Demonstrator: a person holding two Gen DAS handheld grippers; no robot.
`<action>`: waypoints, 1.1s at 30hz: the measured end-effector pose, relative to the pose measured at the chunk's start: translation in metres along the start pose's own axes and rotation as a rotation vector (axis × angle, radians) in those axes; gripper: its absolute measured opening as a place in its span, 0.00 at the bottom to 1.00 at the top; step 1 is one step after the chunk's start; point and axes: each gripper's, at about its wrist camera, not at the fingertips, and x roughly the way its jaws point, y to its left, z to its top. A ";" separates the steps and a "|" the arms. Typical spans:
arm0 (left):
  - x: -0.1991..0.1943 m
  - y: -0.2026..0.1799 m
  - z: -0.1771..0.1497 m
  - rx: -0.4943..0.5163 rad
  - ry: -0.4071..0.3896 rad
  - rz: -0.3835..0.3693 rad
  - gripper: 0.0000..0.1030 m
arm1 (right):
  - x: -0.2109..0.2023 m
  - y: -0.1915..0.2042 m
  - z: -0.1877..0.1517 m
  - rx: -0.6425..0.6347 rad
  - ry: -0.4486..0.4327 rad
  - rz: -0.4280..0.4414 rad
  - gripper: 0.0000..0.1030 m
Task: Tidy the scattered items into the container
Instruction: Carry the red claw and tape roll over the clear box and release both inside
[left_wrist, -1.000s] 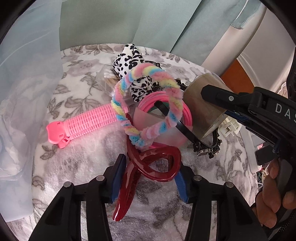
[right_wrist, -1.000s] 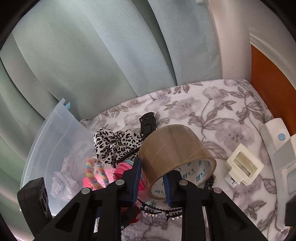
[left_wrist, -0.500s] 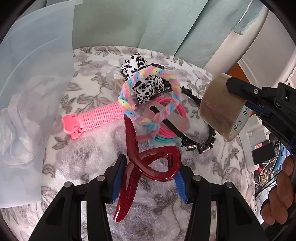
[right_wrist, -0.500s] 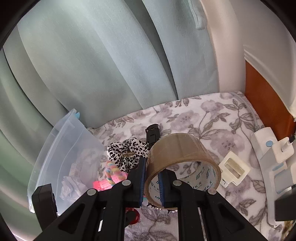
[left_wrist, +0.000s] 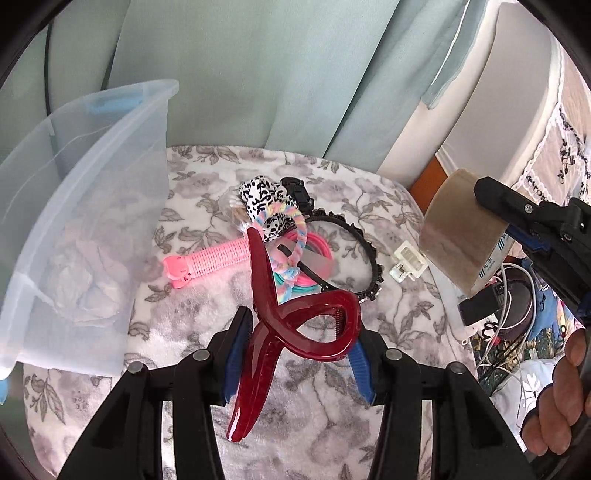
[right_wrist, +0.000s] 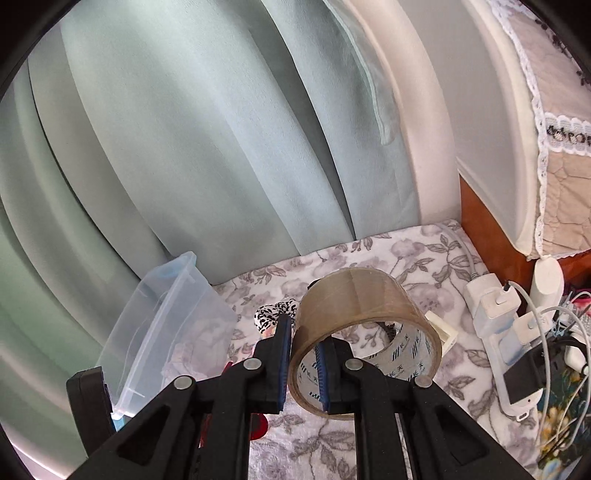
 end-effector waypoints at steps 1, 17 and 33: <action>-0.007 -0.002 0.000 0.004 -0.011 0.000 0.50 | -0.007 0.002 0.000 -0.002 -0.010 0.002 0.14; -0.103 -0.014 -0.002 0.050 -0.190 -0.009 0.50 | -0.096 0.053 -0.007 -0.056 -0.151 0.046 0.14; -0.167 0.004 0.000 0.040 -0.347 -0.006 0.50 | -0.125 0.106 -0.010 -0.143 -0.213 0.078 0.14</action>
